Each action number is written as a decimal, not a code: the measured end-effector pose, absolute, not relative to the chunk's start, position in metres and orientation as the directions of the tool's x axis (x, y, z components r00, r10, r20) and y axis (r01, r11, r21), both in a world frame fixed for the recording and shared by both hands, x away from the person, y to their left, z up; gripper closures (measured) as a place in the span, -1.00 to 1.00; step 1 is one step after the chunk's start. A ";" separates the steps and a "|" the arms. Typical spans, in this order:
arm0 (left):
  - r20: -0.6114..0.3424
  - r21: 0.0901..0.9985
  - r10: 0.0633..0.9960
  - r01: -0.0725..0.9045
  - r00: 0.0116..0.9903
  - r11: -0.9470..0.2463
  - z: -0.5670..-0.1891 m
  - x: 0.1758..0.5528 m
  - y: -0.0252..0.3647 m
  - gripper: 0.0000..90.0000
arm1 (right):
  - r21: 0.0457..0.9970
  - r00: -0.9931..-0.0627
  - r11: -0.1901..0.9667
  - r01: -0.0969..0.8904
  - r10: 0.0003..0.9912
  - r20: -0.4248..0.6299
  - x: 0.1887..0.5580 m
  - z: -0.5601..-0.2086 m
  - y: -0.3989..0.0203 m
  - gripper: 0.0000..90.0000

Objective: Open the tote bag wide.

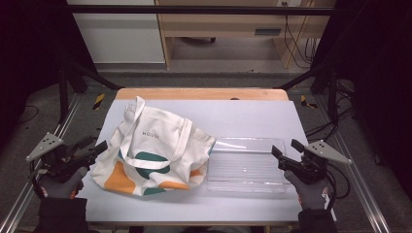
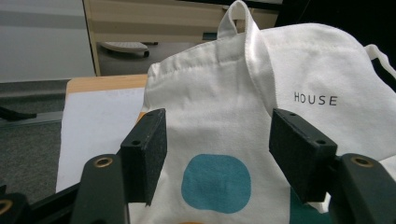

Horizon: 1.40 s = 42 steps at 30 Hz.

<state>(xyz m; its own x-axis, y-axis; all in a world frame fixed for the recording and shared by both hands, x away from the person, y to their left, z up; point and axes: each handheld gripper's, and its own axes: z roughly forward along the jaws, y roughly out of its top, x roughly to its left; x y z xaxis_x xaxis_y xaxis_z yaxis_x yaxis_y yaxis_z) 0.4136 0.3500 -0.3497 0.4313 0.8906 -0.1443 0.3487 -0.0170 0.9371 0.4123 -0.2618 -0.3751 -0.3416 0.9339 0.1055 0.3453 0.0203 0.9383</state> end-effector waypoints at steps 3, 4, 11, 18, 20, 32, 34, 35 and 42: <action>-0.144 0.937 0.889 0.347 0.436 -0.019 -0.348 0.413 0.349 -0.18 | 0.938 -0.352 0.027 0.346 0.930 0.103 0.413 -0.375 -0.259 -0.42; -0.143 0.938 0.888 0.347 0.438 -0.020 -0.348 0.413 0.348 -0.18 | 0.937 -0.357 0.025 0.348 0.928 0.108 0.412 -0.373 -0.257 -0.36; -0.130 0.942 0.885 0.333 0.447 -0.029 -0.342 0.412 0.344 -0.17 | 0.938 -0.389 0.037 0.344 0.915 0.106 0.413 -0.366 -0.245 -0.27; -0.123 0.945 0.880 0.324 0.459 -0.037 -0.337 0.411 0.338 -0.17 | 0.944 -0.427 0.053 0.326 0.899 0.097 0.416 -0.355 -0.225 -0.24; -0.122 0.945 0.879 0.324 0.461 -0.039 -0.335 0.411 0.336 -0.16 | 0.945 -0.442 0.061 0.322 0.892 0.094 0.415 -0.353 -0.220 -0.24; -0.107 0.944 0.872 0.325 0.477 -0.062 -0.330 0.414 0.324 -0.16 | 0.951 -0.475 0.053 0.305 0.874 0.104 0.417 -0.341 -0.205 -0.20; -0.105 0.944 0.872 0.324 0.478 -0.064 -0.329 0.415 0.323 -0.16 | 0.951 -0.487 0.055 0.305 0.867 0.106 0.419 -0.339 -0.201 -0.19; -0.105 0.944 0.871 0.323 0.479 -0.064 -0.328 0.415 0.322 -0.16 | 0.951 -0.487 0.055 0.305 0.867 0.106 0.419 -0.339 -0.201 -0.19; -0.098 0.942 0.870 0.326 0.484 -0.075 -0.324 0.422 0.317 -0.15 | 0.952 -0.505 0.059 0.300 0.856 0.107 0.423 -0.331 -0.188 -0.16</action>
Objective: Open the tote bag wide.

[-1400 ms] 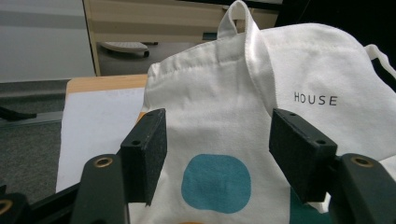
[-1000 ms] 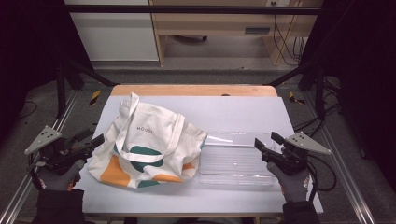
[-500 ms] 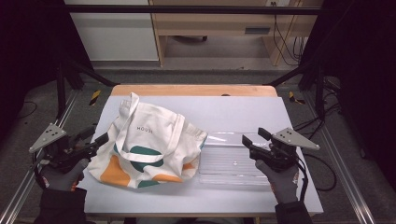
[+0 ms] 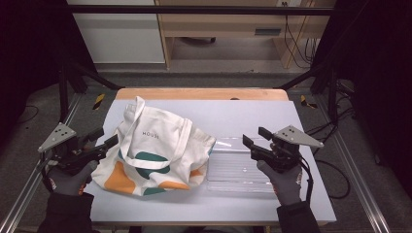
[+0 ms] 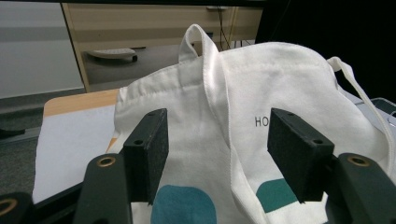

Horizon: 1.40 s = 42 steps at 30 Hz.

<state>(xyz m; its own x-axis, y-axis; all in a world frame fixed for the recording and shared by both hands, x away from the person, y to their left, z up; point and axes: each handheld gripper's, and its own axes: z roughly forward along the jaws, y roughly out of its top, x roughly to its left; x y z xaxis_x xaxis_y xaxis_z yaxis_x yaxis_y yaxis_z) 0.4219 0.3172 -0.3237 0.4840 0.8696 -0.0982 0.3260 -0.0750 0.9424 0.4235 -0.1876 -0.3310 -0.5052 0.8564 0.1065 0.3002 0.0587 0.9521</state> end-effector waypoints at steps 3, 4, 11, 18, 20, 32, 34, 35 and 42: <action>-0.099 0.943 0.870 0.325 0.484 -0.073 -0.321 0.424 0.316 -0.15 | 0.952 -0.517 0.065 0.299 0.850 0.104 0.425 -0.329 -0.182 -0.15; -0.097 0.943 0.870 0.324 0.484 -0.075 -0.320 0.425 0.315 -0.15 | 0.952 -0.518 0.066 0.300 0.849 0.104 0.426 -0.329 -0.180 -0.15; -0.097 0.943 0.864 0.323 0.494 -0.079 -0.315 0.432 0.308 -0.13 | 0.951 -0.541 0.073 0.301 0.834 0.107 0.429 -0.327 -0.168 -0.14; -0.102 0.934 0.860 0.346 0.501 -0.091 -0.320 0.441 0.296 -0.09 | 0.949 -0.561 0.080 0.307 0.820 0.112 0.432 -0.329 -0.155 -0.14; -0.102 0.932 0.858 0.349 0.503 -0.094 -0.321 0.443 0.294 -0.09 | 0.949 -0.562 0.082 0.306 0.820 0.111 0.433 -0.329 -0.154 -0.13; -0.084 0.912 0.864 0.388 0.497 -0.135 -0.338 0.451 0.285 0.05 | 0.946 -0.579 0.091 0.310 0.807 0.112 0.436 -0.332 -0.143 -0.12; -0.075 0.909 0.865 0.390 0.496 -0.145 -0.339 0.452 0.284 0.10 | 0.946 -0.584 0.091 0.311 0.803 0.115 0.437 -0.333 -0.141 -0.12; -0.076 0.908 0.865 0.392 0.495 -0.145 -0.340 0.452 0.284 0.14 | 0.945 -0.586 0.095 0.312 0.803 0.113 0.438 -0.333 -0.140 -0.11; -0.080 0.895 0.864 0.417 0.496 -0.157 -0.346 0.455 0.284 0.34 | 0.942 -0.604 0.108 0.318 0.789 0.114 0.441 -0.335 -0.129 -0.09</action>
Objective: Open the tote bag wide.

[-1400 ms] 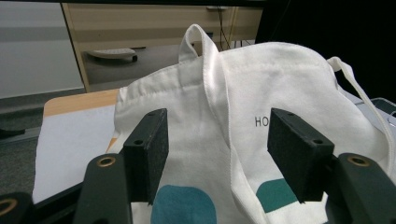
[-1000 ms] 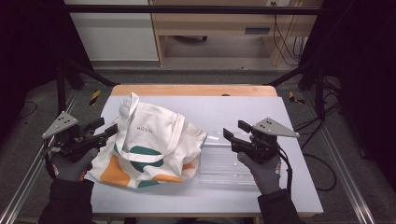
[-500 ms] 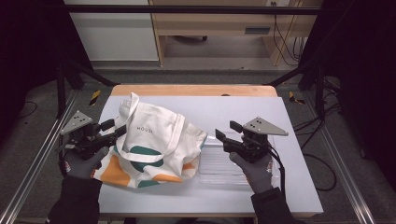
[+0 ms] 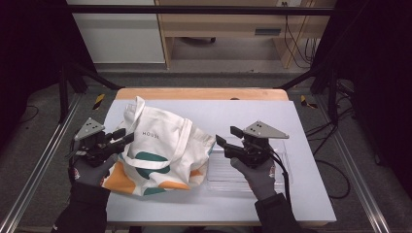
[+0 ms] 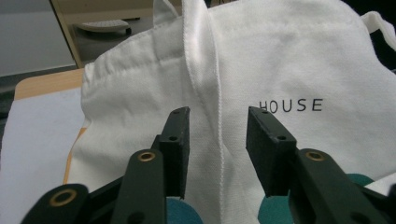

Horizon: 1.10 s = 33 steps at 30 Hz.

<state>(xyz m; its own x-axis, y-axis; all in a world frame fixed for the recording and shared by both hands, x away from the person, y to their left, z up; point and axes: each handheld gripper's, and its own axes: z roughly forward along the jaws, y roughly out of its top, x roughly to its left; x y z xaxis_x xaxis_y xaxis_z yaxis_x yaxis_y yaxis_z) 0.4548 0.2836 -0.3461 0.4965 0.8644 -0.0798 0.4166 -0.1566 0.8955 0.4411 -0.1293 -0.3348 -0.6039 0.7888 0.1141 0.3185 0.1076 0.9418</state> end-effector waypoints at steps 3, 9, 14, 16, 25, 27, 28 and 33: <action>-0.086 0.890 0.866 0.429 0.492 -0.155 -0.349 0.456 0.285 0.46 | 0.942 -0.616 0.108 0.317 0.779 0.118 0.443 -0.333 -0.122 -0.08; -0.094 0.888 0.865 0.434 0.493 -0.151 -0.351 0.456 0.287 0.67 | 0.944 -0.634 0.104 0.312 0.763 0.126 0.449 -0.332 -0.106 -0.07; -0.088 0.886 0.865 0.436 0.493 -0.158 -0.351 0.455 0.287 0.83 | 0.945 -0.660 0.107 0.309 0.740 0.132 0.459 -0.332 -0.085 -0.12; -0.085 0.884 0.865 0.437 0.495 -0.163 -0.351 0.454 0.287 0.83 | 0.944 -0.662 0.108 0.313 0.737 0.135 0.460 -0.332 -0.081 -0.13; -0.087 0.883 0.863 0.439 0.497 -0.164 -0.351 0.454 0.287 0.91 | 0.939 -0.681 0.120 0.321 0.719 0.140 0.470 -0.333 -0.060 -0.23; -0.088 0.883 0.862 0.440 0.499 -0.164 -0.351 0.454 0.288 0.92 | 0.937 -0.680 0.125 0.326 0.719 0.141 0.474 -0.334 -0.056 -0.25; -0.088 0.882 0.863 0.441 0.498 -0.164 -0.352 0.454 0.288 0.92 | 0.936 -0.682 0.133 0.327 0.719 0.136 0.476 -0.334 -0.054 -0.25; -0.092 0.880 0.863 0.446 0.496 -0.162 -0.354 0.453 0.290 0.92 | 0.933 -0.690 0.142 0.330 0.711 0.136 0.482 -0.337 -0.043 -0.28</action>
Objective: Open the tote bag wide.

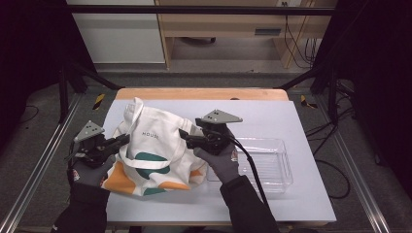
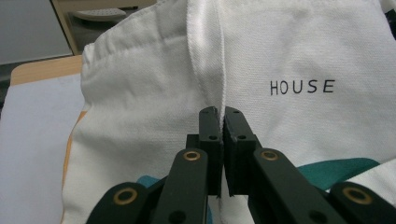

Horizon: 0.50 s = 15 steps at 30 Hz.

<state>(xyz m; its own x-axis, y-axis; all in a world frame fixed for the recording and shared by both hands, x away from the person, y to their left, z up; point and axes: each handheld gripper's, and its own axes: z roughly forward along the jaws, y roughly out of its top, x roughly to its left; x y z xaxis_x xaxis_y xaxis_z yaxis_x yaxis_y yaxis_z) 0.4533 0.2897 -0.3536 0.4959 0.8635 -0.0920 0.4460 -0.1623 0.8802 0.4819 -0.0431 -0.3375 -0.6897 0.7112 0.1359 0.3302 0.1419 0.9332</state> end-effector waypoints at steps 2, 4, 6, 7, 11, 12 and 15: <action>-0.093 0.880 0.863 0.446 0.496 -0.161 -0.353 0.453 0.291 0.93 | 0.931 -0.694 0.150 0.332 0.707 0.134 0.484 -0.340 -0.040 -0.29; -0.094 0.881 0.865 0.446 0.493 -0.159 -0.354 0.453 0.292 0.93 | 0.930 -0.697 0.156 0.333 0.705 0.131 0.485 -0.342 -0.037 -0.29; -0.093 0.880 0.866 0.447 0.491 -0.159 -0.354 0.453 0.293 0.93 | 0.929 -0.696 0.155 0.337 0.706 0.134 0.487 -0.344 -0.036 -0.29; -0.094 0.880 0.866 0.448 0.491 -0.159 -0.354 0.453 0.293 0.93 | 0.928 -0.695 0.155 0.340 0.706 0.136 0.487 -0.345 -0.035 -0.29; -0.090 0.880 0.868 0.447 0.489 -0.161 -0.355 0.452 0.292 0.94 | 0.926 -0.700 0.155 0.345 0.700 0.144 0.488 -0.346 -0.033 -0.23; -0.088 0.881 0.868 0.445 0.488 -0.161 -0.355 0.452 0.292 0.94 | 0.925 -0.701 0.158 0.346 0.699 0.143 0.488 -0.346 -0.033 -0.19; -0.087 0.881 0.867 0.445 0.490 -0.163 -0.355 0.452 0.292 0.94 | 0.926 -0.702 0.165 0.341 0.700 0.134 0.487 -0.347 -0.032 -0.04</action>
